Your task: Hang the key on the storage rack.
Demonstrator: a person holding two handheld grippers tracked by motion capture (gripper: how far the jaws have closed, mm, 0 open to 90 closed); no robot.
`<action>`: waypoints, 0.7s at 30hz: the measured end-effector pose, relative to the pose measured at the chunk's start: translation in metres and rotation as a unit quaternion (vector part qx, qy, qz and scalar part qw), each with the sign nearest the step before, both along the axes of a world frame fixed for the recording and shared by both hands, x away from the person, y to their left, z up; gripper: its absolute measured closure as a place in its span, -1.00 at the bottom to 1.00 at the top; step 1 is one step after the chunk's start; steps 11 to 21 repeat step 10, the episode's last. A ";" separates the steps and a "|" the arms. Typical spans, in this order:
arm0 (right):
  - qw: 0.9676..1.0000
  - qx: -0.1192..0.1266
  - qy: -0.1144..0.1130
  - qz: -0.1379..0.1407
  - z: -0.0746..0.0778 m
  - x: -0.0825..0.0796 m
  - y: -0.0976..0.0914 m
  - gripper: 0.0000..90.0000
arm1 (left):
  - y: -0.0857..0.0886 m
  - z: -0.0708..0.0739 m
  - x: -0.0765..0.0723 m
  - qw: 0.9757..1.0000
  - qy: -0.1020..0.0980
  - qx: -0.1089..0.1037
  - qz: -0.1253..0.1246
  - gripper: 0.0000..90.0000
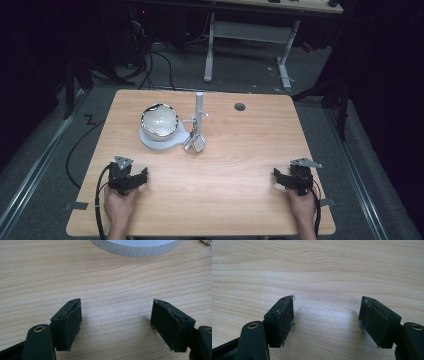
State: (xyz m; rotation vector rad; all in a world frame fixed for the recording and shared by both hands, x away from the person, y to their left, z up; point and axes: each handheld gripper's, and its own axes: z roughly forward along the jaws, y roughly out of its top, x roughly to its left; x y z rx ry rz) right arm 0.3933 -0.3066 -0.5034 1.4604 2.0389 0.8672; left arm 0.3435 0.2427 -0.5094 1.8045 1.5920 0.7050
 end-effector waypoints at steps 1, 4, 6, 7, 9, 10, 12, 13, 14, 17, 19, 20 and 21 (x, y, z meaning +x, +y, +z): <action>1.000 0.000 0.000 0.000 0.000 0.000 0.000 -0.37 | 0.000 0.000 0.000 1.000 0.000 -0.001 -0.001 -0.43; 1.000 0.000 0.000 0.000 0.000 0.000 0.000 -0.37 | 0.000 0.000 0.000 1.000 0.000 -0.002 -0.002 -0.42; 1.000 0.000 0.000 -0.001 0.000 0.000 0.000 -0.37 | 0.000 0.000 0.000 1.000 0.000 -0.002 -0.002 -0.42; 1.000 0.000 0.000 0.000 0.000 0.000 0.000 -0.37 | 0.000 0.000 0.000 1.000 0.000 -0.002 -0.003 -0.42; 1.000 0.001 0.001 -0.001 0.000 0.000 0.000 -0.37 | 0.001 0.000 0.000 1.000 0.000 -0.003 -0.004 -0.42; 1.000 0.001 0.001 -0.001 0.000 0.000 0.000 -0.37 | 0.001 0.000 0.000 1.000 0.000 -0.003 -0.004 -0.43; 1.000 0.001 0.001 -0.001 0.000 0.000 0.000 -0.37 | 0.001 0.000 0.000 1.000 0.000 -0.003 -0.004 -0.43; 1.000 0.001 0.001 -0.001 0.000 0.000 0.000 -0.37 | 0.001 0.000 0.000 1.000 0.000 -0.003 -0.004 -0.43; 1.000 0.001 0.001 -0.001 0.000 0.000 0.000 -0.37 | 0.001 0.000 0.000 1.000 0.000 -0.003 -0.004 -0.43; 1.000 0.001 0.001 -0.001 0.000 0.000 0.000 -0.37 | 0.001 0.000 0.000 1.000 0.000 -0.003 -0.004 -0.43; 1.000 0.001 0.001 -0.001 0.000 0.000 0.000 -0.37 | 0.001 0.000 0.000 1.000 0.000 -0.003 -0.004 -0.43; 1.000 0.001 0.001 -0.001 0.000 0.000 0.000 -0.37 | 0.001 0.000 0.000 1.000 0.000 -0.003 -0.004 -0.43; 1.000 0.001 0.001 -0.001 0.000 0.000 0.000 -0.37 | 0.001 0.000 0.000 1.000 0.000 -0.003 -0.004 -0.43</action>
